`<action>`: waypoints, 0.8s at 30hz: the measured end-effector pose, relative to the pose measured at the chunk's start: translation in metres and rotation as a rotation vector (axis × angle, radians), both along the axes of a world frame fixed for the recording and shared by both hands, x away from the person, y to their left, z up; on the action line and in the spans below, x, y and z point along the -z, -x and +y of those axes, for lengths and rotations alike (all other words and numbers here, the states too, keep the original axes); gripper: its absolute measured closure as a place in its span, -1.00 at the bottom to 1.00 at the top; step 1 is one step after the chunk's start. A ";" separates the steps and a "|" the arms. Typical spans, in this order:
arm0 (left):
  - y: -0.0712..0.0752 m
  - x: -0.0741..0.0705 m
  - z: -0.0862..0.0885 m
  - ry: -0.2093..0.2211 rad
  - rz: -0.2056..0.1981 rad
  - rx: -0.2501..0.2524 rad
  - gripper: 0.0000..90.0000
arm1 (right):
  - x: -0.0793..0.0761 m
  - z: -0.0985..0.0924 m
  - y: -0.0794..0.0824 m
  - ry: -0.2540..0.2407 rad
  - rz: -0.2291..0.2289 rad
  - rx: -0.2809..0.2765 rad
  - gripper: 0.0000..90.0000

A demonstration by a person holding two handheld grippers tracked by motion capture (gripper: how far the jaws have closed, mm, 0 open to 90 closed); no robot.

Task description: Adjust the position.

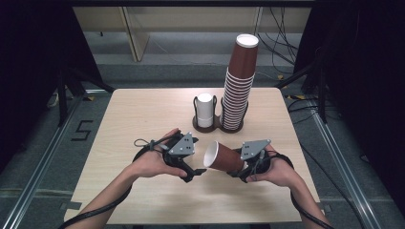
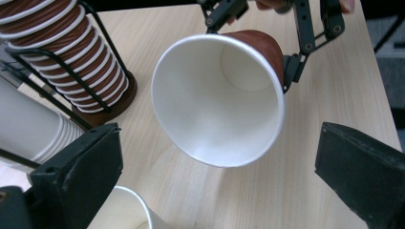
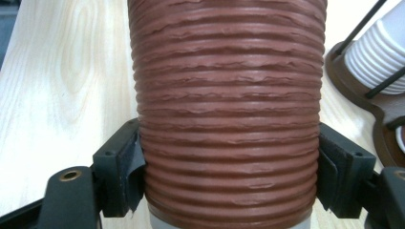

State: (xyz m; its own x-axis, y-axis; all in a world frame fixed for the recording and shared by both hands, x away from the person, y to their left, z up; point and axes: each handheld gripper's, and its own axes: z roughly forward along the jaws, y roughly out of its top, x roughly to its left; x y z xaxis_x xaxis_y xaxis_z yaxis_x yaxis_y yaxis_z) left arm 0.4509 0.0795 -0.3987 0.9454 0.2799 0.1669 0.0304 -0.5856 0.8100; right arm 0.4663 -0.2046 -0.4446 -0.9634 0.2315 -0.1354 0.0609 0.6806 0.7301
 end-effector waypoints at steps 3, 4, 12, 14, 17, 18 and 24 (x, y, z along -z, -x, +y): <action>0.001 0.006 0.001 0.033 0.011 -0.026 -0.96 | 0.002 -0.001 0.001 -0.037 -0.014 0.029 -0.46; 0.001 0.007 0.001 0.047 0.022 -0.034 -0.96 | 0.002 -0.001 0.001 -0.049 -0.022 0.041 -0.46; 0.003 0.008 -0.003 0.166 0.071 -0.069 -0.97 | 0.006 -0.002 0.005 -0.196 -0.070 0.128 -0.46; 0.002 0.008 -0.005 0.189 0.081 -0.075 -0.98 | 0.006 -0.003 0.005 -0.217 -0.085 0.137 -0.46; -0.001 0.009 -0.007 0.203 0.092 -0.086 -0.99 | 0.006 -0.003 0.006 -0.229 -0.075 0.147 -0.46; -0.001 0.009 -0.007 0.204 0.095 -0.094 -1.00 | 0.006 -0.003 0.006 -0.232 -0.080 0.145 -0.46; -0.006 0.013 -0.010 0.237 0.122 -0.115 -1.00 | 0.009 -0.006 0.007 -0.255 -0.098 0.157 -0.46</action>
State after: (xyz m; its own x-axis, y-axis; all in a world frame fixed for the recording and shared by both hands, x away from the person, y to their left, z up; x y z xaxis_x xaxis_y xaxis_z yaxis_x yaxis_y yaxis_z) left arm 0.4564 0.0694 -0.4121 0.9144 0.4037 -0.0288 0.1911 -0.3679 0.9100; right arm 0.4593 -0.2106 -0.4531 -0.8984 0.4145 -0.1449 0.0711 0.4629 0.8835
